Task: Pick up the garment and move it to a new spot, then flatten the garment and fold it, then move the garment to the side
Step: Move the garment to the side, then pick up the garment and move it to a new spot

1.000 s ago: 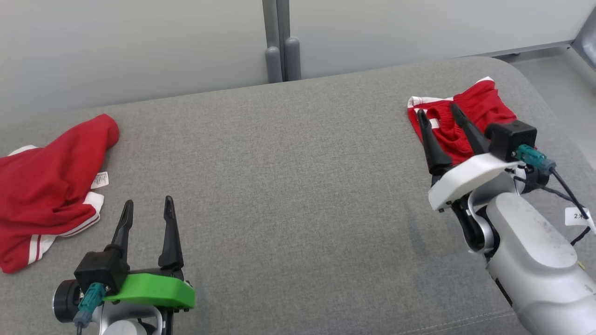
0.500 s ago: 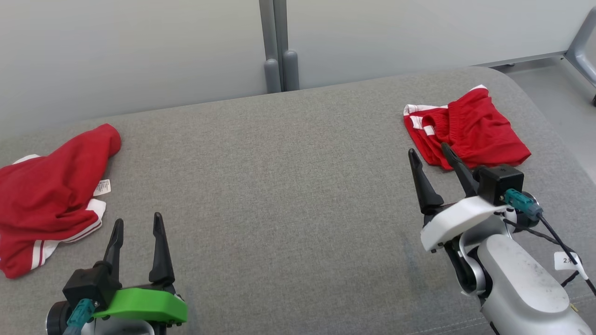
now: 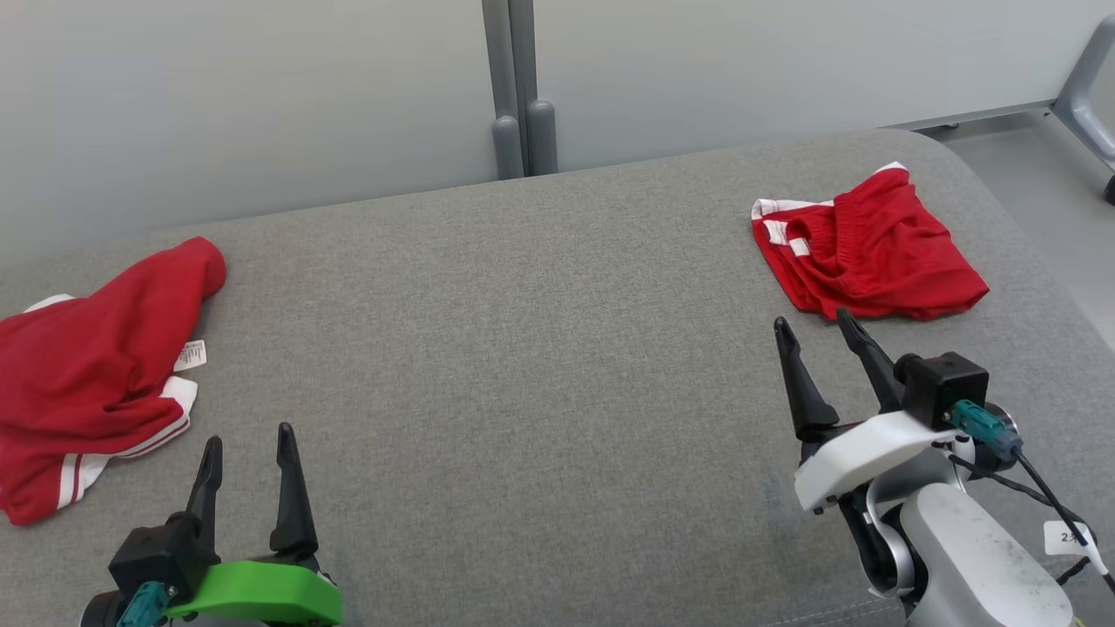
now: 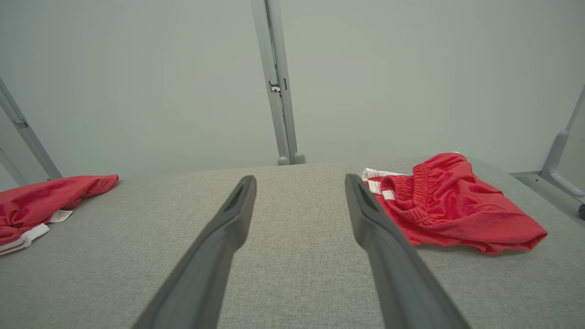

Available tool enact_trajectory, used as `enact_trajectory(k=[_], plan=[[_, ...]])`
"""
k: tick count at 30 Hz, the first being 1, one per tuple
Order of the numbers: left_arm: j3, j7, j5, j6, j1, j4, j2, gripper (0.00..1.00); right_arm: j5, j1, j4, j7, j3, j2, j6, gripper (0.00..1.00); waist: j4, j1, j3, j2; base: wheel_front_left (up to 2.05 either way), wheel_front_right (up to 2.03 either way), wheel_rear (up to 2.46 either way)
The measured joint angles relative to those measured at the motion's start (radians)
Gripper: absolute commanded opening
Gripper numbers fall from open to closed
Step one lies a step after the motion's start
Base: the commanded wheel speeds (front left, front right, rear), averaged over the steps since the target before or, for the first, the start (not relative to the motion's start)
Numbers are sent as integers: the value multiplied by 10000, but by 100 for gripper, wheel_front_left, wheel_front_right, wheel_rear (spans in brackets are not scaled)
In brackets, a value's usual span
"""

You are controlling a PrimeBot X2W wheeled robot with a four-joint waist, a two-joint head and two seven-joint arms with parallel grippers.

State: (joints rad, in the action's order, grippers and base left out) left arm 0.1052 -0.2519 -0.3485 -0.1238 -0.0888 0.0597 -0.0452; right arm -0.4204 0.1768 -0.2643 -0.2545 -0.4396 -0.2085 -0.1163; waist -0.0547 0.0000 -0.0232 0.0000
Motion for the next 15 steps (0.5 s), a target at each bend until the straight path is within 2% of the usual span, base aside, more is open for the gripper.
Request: enact_trajectory(k=[15], plan=[[8, 0, -2, 0, -5, -71, 0, 100, 259, -277, 385, 0, 213, 123, -73, 100, 69, 0, 74, 0, 0, 0, 0]])
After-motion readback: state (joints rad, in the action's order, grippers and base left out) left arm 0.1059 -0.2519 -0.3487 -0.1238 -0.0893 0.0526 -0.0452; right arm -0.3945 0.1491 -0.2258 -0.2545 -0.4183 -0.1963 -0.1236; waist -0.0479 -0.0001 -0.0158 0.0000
